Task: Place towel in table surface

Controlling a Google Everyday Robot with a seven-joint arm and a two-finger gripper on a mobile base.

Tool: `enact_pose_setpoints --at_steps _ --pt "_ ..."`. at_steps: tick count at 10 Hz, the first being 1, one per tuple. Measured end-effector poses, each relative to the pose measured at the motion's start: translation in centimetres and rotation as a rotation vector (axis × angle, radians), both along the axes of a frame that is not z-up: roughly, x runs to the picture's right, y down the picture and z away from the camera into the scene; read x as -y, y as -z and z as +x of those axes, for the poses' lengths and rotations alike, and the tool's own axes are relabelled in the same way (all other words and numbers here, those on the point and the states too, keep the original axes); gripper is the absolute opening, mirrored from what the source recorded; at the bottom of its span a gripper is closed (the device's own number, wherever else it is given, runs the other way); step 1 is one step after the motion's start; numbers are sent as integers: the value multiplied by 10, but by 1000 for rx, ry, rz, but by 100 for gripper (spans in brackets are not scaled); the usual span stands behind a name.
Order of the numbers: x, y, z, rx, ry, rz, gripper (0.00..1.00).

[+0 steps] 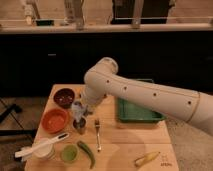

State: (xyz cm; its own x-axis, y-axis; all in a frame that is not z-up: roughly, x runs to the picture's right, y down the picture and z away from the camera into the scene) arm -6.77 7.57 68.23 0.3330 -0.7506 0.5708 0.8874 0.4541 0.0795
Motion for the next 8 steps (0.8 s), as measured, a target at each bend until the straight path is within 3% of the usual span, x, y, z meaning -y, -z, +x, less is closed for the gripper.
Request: enact_pose_setpoints --at_steps 3,6,8 --pt "1 -7 57 -59 -70 -8 2" --pt "-15 -22 87 -122 -108 -44 2" --pt "-32 -28 93 -146 -108 -80 2"
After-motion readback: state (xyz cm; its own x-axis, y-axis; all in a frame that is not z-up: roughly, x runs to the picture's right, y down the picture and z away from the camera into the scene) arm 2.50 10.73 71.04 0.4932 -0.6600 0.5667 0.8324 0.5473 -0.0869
